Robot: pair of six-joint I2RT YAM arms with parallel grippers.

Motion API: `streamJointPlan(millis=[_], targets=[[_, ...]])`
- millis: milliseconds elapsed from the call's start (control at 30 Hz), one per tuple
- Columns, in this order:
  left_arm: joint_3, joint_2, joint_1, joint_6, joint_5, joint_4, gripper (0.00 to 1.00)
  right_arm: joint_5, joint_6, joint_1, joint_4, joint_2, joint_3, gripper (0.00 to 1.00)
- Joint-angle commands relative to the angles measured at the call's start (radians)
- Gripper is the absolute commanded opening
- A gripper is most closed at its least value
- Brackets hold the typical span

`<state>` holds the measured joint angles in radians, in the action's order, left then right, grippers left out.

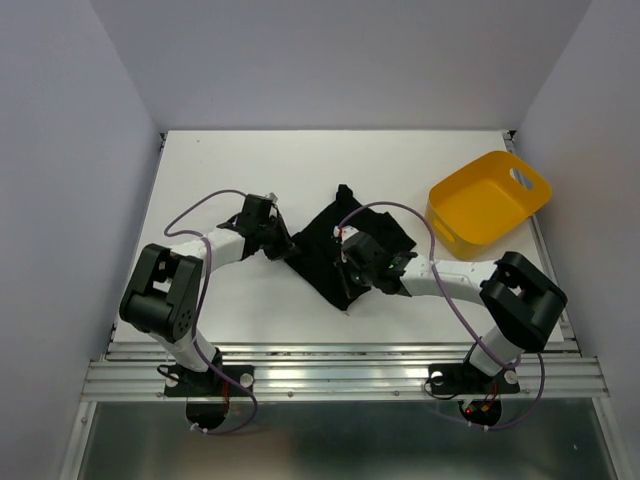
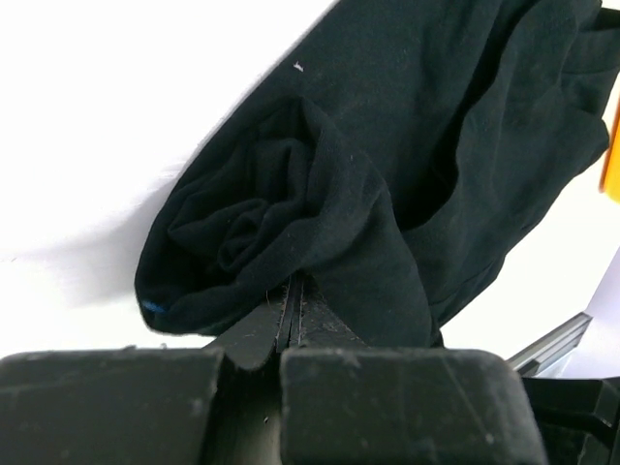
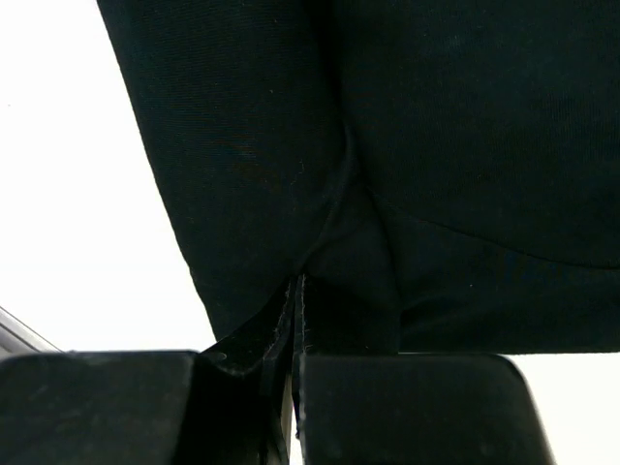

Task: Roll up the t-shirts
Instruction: Roll the T-shirt to the center of the board.

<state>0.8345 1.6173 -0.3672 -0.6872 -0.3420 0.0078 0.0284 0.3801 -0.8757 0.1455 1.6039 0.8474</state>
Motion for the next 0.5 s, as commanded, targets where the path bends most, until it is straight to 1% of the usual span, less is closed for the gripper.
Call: streamJointPlan(millis=[0, 67, 133, 300, 367, 467], targets=[[0.049, -0.091, 0.001, 0.066, 0.035, -0.069, 0.00, 0.091, -0.043, 0.009, 0.000, 0.036, -0.028, 0.01], [0.066, -0.112, 0.001, 0.077, 0.049, -0.095, 0.00, 0.082, -0.050, 0.009, -0.003, 0.024, -0.028, 0.01], [0.084, -0.119, -0.001, 0.083, 0.061, -0.115, 0.00, 0.065, -0.049, 0.009, -0.004, -0.022, -0.018, 0.01], [0.132, -0.083, 0.004, 0.094, 0.092, -0.149, 0.00, 0.019, -0.044, 0.009, 0.017, -0.078, 0.039, 0.01], [0.147, -0.068, 0.016, 0.110, 0.112, -0.161, 0.00, -0.021, -0.020, 0.009, 0.019, -0.079, 0.082, 0.01], [0.169, -0.060, 0.022, 0.112, 0.107, -0.161, 0.00, -0.021, 0.031, 0.009, 0.008, -0.072, 0.136, 0.01]])
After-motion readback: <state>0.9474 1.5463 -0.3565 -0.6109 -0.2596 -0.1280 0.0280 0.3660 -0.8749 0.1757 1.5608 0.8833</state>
